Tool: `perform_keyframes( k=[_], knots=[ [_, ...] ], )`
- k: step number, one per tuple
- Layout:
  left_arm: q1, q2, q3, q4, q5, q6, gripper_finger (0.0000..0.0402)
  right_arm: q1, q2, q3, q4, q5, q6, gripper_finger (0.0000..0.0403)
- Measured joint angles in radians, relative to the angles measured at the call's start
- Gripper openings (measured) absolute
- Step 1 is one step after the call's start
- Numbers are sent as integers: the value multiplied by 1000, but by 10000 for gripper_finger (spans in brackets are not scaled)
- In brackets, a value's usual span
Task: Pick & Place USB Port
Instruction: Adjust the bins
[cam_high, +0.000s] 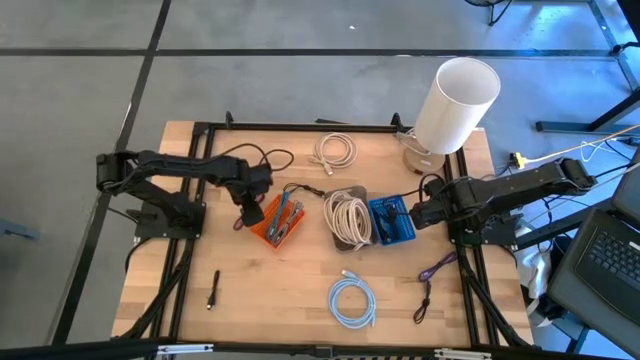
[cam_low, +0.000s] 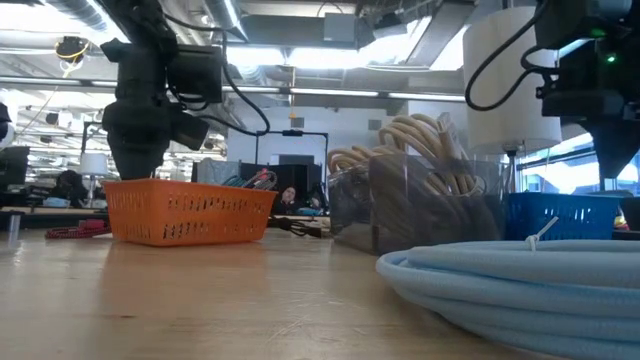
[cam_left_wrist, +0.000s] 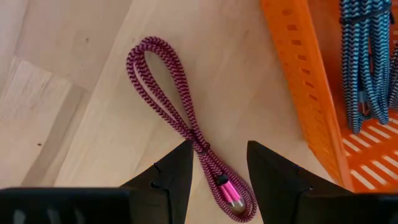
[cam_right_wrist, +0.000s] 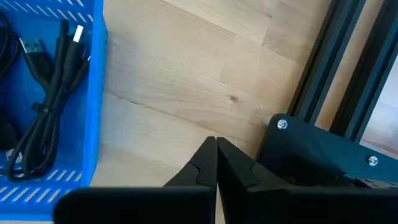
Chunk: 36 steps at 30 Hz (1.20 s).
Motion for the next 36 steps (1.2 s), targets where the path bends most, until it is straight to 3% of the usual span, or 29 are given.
perform_keyframes(
  k=[8, 16, 23, 36],
  knots=[
    [-17, 0, 0, 1, -31, -13, 143, 0, 67, 4, 19, -6, -18, 1],
    [-17, 0, 0, -7, -47, -6, 143, 0, 139, -45, 222, -50, -34, 1],
    [-17, 0, 0, -13, -47, 1, 143, 0, 147, -115, 379, -76, -18, 0],
    [-17, 0, 1, -31, -56, 3, 143, 0, 147, -124, 524, -75, 7, 0]
  ],
)
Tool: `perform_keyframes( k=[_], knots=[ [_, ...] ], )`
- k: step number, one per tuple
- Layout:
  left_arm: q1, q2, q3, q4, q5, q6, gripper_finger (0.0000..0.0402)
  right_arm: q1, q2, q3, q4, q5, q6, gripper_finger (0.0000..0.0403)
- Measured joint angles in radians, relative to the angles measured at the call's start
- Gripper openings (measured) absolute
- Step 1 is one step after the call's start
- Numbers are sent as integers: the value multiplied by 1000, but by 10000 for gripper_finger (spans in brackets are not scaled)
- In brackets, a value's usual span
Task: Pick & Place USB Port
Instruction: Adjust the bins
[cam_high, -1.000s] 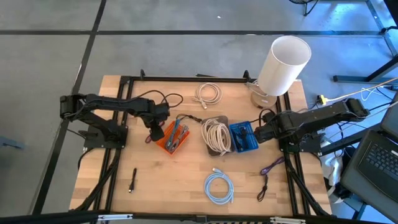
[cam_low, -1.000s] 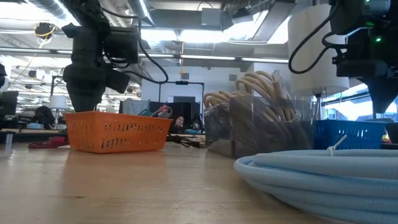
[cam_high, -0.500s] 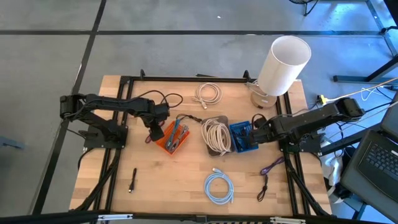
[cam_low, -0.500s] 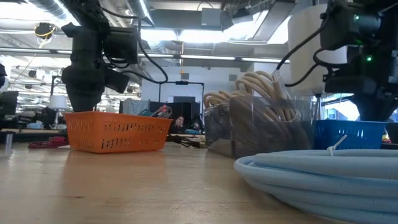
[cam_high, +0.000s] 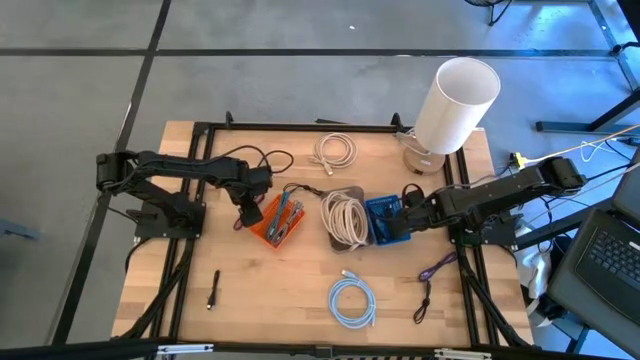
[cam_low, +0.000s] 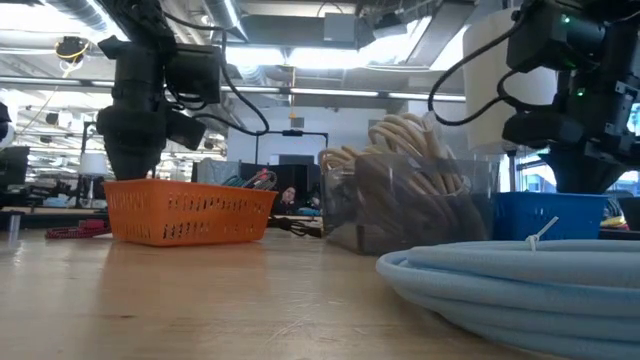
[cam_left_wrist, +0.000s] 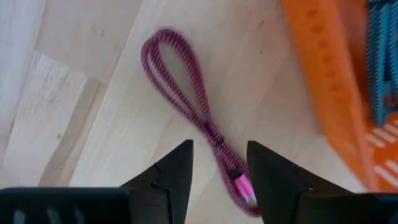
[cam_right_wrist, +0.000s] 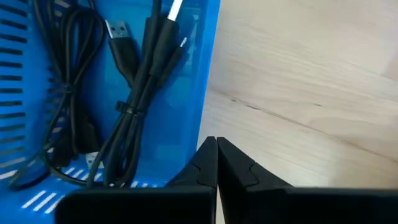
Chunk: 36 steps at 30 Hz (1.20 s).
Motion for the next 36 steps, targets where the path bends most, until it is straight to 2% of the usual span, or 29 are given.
perform_keyframes(
  k=[6, 11, 24, 36],
  knots=[
    [0, 0, 0, -110, -29, 0, 143, 0, 7, 0, 53, 0, 1, 0],
    [0, 0, 0, -120, -57, 0, 143, 0, 45, 1, 105, -5, 0, 0],
    [-24, 0, 0, 1, 40, -43, 143, 1, 163, 77, 144, -31, -57, 0],
    [-159, 59, 0, 209, 119, -223, 143, 1, 170, 85, 173, -19, -57, 0]
  ],
)
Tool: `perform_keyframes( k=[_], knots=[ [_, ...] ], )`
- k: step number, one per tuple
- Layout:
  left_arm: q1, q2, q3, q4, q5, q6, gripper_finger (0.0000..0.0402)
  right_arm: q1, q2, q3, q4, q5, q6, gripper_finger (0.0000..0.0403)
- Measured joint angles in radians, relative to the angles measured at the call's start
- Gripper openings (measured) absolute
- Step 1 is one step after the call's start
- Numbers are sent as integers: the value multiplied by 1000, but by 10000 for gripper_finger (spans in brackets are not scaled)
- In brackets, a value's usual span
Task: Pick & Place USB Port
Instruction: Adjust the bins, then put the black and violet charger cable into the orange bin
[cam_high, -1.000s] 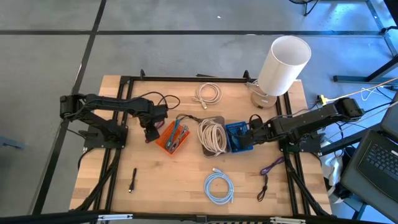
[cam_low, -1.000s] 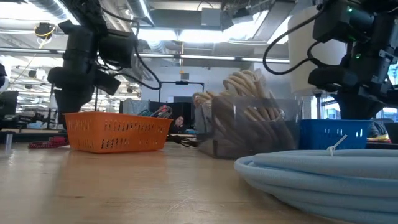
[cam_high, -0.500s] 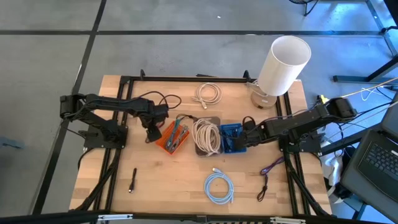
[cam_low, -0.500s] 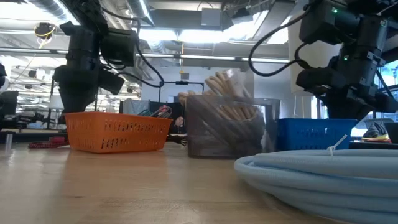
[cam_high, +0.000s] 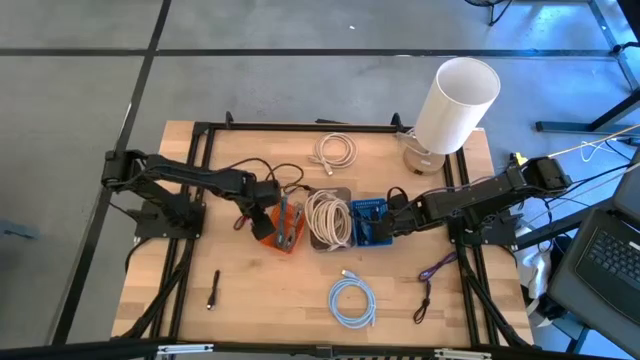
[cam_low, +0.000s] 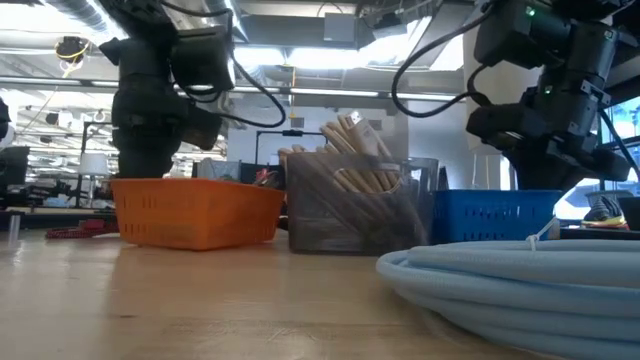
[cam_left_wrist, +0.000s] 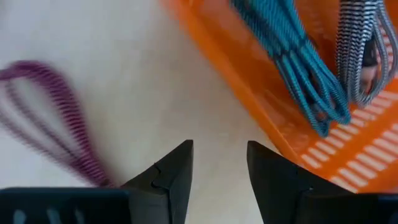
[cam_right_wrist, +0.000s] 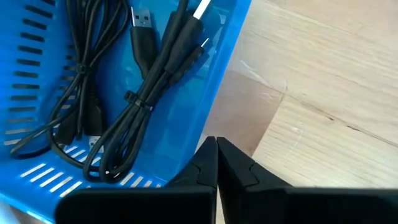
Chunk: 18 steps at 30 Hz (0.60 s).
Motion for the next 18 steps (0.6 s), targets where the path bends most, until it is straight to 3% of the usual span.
perform_keyframes(
  k=[12, 18],
  knots=[
    [-77, 36, 0, 129, 5, -128, 143, 0, 0, 0, 3, 1, -2, 0],
    [-49, 31, -1, -177, -91, -49, 143, 0, -6, 0, -130, 0, -25, 0]
  ],
)
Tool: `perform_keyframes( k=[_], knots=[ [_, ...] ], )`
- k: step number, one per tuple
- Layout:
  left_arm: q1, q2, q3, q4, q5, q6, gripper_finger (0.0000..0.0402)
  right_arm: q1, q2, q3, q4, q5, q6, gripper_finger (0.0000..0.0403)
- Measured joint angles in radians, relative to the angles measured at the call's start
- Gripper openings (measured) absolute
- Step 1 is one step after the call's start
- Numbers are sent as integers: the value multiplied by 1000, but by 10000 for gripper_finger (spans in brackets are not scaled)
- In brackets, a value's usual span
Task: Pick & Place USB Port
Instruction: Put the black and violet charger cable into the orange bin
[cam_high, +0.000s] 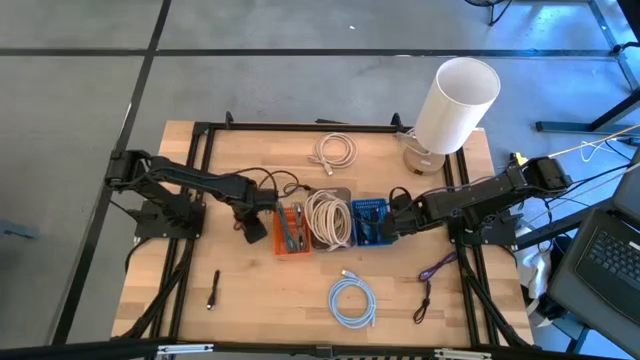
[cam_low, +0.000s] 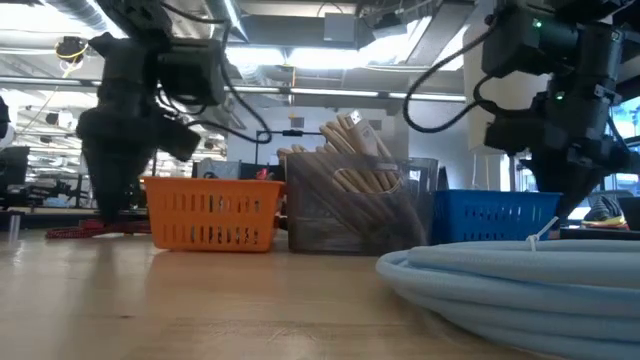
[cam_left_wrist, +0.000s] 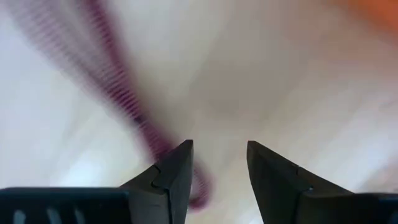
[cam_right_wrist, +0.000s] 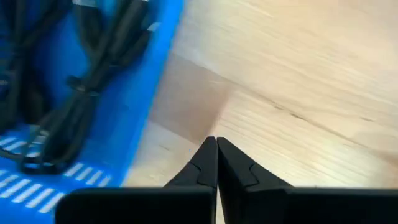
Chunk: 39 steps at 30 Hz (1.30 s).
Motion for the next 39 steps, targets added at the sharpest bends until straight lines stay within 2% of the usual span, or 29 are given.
perform_keyframes(
  k=[3, 6, 11, 17, 22, 24, 26, 30, 36, 39],
  knots=[
    [22, -30, 0, -67, -32, 1, 143, 0, -15, 0, -65, -3, 0, 0],
    [41, -74, 0, -62, -42, -12, 143, 7, -34, 11, -137, -46, 12, 0],
    [79, -179, 0, -58, -119, -59, 143, 109, -59, 86, -278, -96, 111, 0],
    [174, -327, 0, -32, -171, -66, 143, 329, -63, 209, -352, -106, 451, 0],
    [249, -416, 0, 116, -173, -23, 143, 520, -58, 237, -334, -66, 858, 0],
    [275, -435, 0, 194, -166, 2, 143, 571, -42, 237, -315, -74, 937, 0],
    [302, -444, 0, 261, -147, 34, 143, 566, -19, 237, -282, -139, 943, 0],
    [349, -446, 0, 346, -87, 96, 143, 498, 33, 237, -232, -142, 940, 0],
    [411, -445, 0, 360, -20, 166, 143, 425, 75, 236, -230, -176, 936, 0],
    [444, -445, 0, 361, -6, 207, 143, 417, 75, 278, -302, -207, 936, 0]
  ],
)
